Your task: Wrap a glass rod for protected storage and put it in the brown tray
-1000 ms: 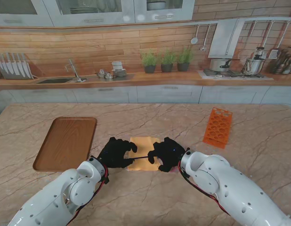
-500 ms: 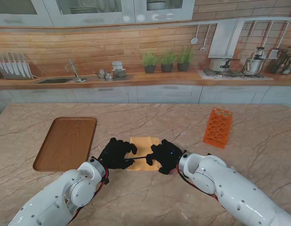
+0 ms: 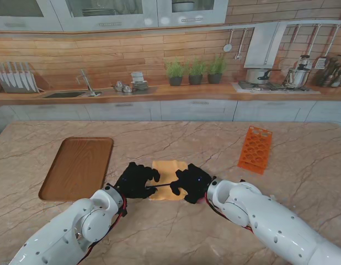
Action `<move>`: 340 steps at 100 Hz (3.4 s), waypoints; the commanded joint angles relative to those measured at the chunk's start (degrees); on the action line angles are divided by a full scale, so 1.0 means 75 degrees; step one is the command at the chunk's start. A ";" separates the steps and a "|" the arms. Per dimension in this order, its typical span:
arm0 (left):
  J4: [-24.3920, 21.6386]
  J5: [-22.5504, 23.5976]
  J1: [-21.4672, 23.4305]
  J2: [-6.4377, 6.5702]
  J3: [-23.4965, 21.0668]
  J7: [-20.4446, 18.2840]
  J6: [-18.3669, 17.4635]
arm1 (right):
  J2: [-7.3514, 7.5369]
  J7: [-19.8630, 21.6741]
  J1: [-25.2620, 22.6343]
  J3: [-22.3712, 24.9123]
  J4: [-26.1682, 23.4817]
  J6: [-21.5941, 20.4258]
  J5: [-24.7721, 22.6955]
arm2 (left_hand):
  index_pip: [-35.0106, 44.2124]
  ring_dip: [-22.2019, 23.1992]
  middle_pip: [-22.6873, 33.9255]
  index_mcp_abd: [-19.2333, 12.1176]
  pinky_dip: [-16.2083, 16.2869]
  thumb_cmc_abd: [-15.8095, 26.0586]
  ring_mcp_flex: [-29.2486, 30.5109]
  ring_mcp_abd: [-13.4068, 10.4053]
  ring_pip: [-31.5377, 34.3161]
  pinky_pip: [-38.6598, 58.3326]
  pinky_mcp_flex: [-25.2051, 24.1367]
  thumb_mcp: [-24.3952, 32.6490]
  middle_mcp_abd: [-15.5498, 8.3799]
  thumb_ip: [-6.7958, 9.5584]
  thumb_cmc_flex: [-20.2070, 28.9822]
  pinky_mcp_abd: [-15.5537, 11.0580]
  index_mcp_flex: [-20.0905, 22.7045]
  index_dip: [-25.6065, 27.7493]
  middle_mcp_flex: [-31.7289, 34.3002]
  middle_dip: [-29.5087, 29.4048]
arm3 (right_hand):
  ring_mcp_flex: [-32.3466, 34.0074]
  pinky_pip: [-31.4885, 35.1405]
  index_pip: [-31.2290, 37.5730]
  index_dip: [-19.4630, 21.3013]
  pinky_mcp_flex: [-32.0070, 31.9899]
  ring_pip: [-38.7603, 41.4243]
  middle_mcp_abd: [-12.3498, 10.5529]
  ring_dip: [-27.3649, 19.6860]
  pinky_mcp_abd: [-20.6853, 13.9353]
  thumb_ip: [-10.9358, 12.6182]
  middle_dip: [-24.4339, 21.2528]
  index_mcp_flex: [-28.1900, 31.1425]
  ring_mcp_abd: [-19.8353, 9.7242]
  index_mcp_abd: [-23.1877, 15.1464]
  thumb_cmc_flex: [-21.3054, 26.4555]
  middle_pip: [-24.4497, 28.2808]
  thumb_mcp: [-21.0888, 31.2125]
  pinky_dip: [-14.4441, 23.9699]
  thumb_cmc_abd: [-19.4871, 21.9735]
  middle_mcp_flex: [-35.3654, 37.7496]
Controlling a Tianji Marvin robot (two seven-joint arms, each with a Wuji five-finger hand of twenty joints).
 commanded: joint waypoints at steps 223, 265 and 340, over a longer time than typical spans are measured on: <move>0.1156 -0.0032 -0.1559 -0.0035 0.1435 -0.0397 0.0296 | -0.0845 0.0360 0.0019 0.0477 0.0470 0.2394 0.3102 | 0.0399 -0.1552 -0.1282 -0.0510 -0.0831 -0.0107 -0.0819 -0.0196 -0.1886 -0.1384 -0.0658 -0.0305 -0.0057 -0.0648 0.0962 -0.0090 0.0271 -0.0014 -0.0556 -0.1207 | 0.0104 0.0287 0.0427 -0.0992 0.0068 -0.0033 -0.0111 -0.0336 -0.0083 -0.0166 -0.0461 0.1574 0.0162 0.0048 0.0377 -0.0198 -0.0633 -0.0049 0.1188 0.0527; 0.1951 -0.0522 -0.2163 -0.0304 0.2064 0.0035 0.0738 | -0.0970 0.0323 0.0430 0.0241 0.0901 0.2422 0.3406 | 0.1650 -0.1485 -0.0916 -0.0416 -0.0861 0.0548 -0.0816 -0.0159 -0.1481 -0.0811 -0.0559 -0.0230 -0.0076 -0.0761 0.1645 -0.0224 0.0383 0.0325 -0.0461 -0.1126 | 0.0097 0.0243 0.0389 -0.0963 0.0012 -0.0106 -0.0073 -0.0369 -0.0038 -0.0170 -0.0499 0.1581 0.0243 0.0024 0.0344 -0.0243 -0.0693 -0.0066 0.1128 0.0603; 0.2913 -0.0385 -0.2912 -0.0446 0.2920 0.0457 0.0840 | -0.1006 -0.0021 0.1004 -0.0581 0.1690 0.2191 0.2913 | 0.0634 -0.1596 -0.1013 -0.0146 -0.1157 0.0309 -0.1051 -0.0154 -0.1558 -0.0847 -0.0618 -0.0354 -0.0016 -0.0400 0.0726 -0.0196 -0.0377 -0.0126 -0.0920 -0.1249 | -0.0330 0.0209 -0.1301 0.0278 -0.0157 -0.0424 0.0243 -0.0540 0.0013 0.0653 -0.0551 -0.0013 0.0284 0.2112 -0.0889 -0.0339 -0.0354 -0.0148 0.0096 -0.0291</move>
